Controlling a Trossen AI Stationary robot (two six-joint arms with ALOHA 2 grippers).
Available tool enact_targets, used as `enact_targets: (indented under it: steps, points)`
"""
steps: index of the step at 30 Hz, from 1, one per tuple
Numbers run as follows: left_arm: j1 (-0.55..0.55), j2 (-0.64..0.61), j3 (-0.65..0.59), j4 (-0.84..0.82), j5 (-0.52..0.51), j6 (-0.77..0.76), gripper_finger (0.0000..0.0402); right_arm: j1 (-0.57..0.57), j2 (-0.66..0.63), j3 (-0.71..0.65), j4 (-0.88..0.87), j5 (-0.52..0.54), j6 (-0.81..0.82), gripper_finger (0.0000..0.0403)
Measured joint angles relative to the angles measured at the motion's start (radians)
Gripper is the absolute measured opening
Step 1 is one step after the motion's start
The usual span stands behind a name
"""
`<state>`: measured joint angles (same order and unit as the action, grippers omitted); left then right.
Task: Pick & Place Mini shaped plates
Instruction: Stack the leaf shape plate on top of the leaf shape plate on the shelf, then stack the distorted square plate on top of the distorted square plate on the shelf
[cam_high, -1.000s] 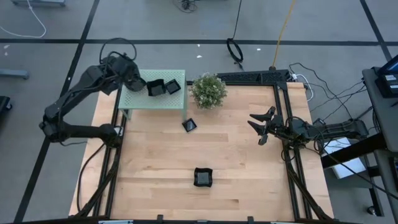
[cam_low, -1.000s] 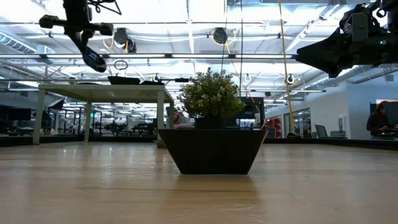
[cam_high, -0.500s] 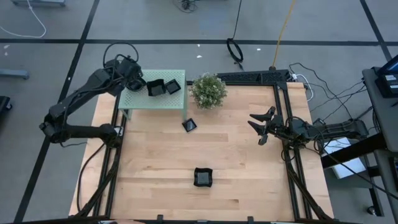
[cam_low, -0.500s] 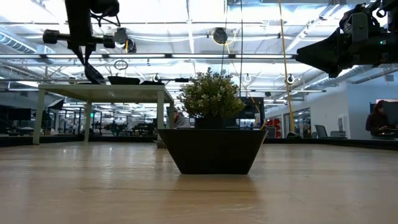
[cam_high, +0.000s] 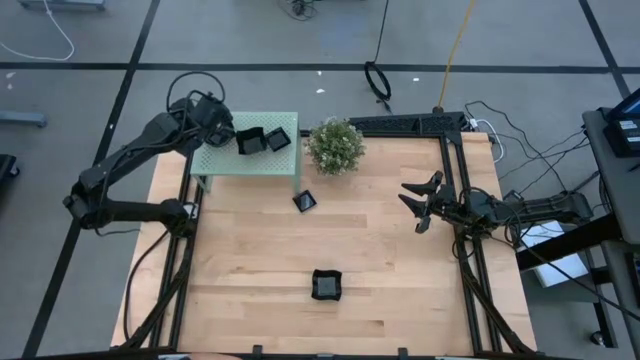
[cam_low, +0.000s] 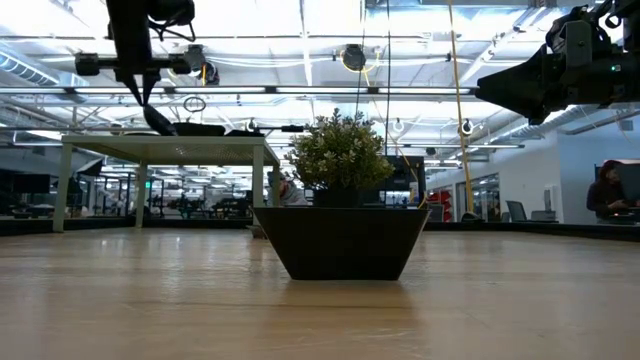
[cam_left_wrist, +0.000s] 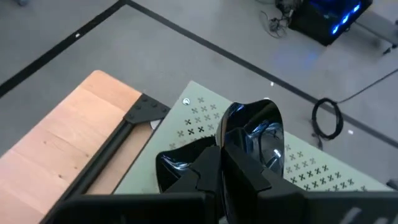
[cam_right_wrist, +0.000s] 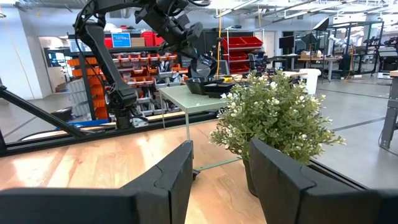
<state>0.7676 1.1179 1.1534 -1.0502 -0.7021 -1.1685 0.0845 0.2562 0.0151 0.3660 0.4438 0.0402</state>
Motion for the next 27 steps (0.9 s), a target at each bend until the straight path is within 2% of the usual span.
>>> enact_targets:
  steps: [9,12,22,27]
  points:
    - [-0.035,0.0,0.0,-0.039,-0.04,-0.071,0.0022,0.0,0.0,0.0,0.0,0.0,0.0,0.0144]
    - [-0.037,0.0,0.0,-0.046,-0.04,-0.071,0.0036,0.0,0.0,0.0,0.0,0.0,0.0,0.0144]
    - [-0.048,0.0,-0.001,-0.018,-0.004,0.003,0.017,0.0,0.0,0.0,0.0,0.0,0.0,0.0144]
    - [-0.078,-0.001,-0.001,0.098,0.026,0.087,0.0208,0.0,0.0,0.0,0.0,0.0,0.0,0.0144]
